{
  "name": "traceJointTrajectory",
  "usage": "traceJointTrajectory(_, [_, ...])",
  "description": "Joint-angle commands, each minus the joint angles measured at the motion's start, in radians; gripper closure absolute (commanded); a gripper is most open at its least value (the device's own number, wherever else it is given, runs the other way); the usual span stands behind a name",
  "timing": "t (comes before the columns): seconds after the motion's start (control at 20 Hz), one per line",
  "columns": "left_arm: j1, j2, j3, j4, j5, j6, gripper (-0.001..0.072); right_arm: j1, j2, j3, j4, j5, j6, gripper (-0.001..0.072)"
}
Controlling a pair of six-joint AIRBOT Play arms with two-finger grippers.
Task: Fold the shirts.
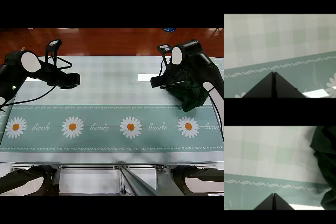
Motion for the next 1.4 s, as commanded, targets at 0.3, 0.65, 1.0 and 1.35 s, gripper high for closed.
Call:
traceJointTrajectory(0.3, [0.0, 0.0, 0.0, 0.0, 0.0, 0.0, 0.0682, 0.001, 0.0, 0.0, 0.0, 0.0, 0.0, 0.0688])
traceJointTrajectory(0.65, [0.0, 0.0, 0.0, 0.0, 0.0, 0.0, 0.0682, 0.001, 0.0, 0.0, 0.001, -0.007, 0.001, 0.0688])
traceJointTrajectory(1.0, [0.0, -0.001, 0.0, 0.002, 0.07, 0.0, 0.0681, 0.001, 0.0, 0.001, -0.049, -0.336, 0.001, 0.0646])
traceJointTrajectory(1.35, [0.093, 0.004, 0.063, 0.185, -0.084, 0.061, 0.0197, -0.138, 0.039, 0.118, -0.346, -0.358, 0.072, 0.0299])
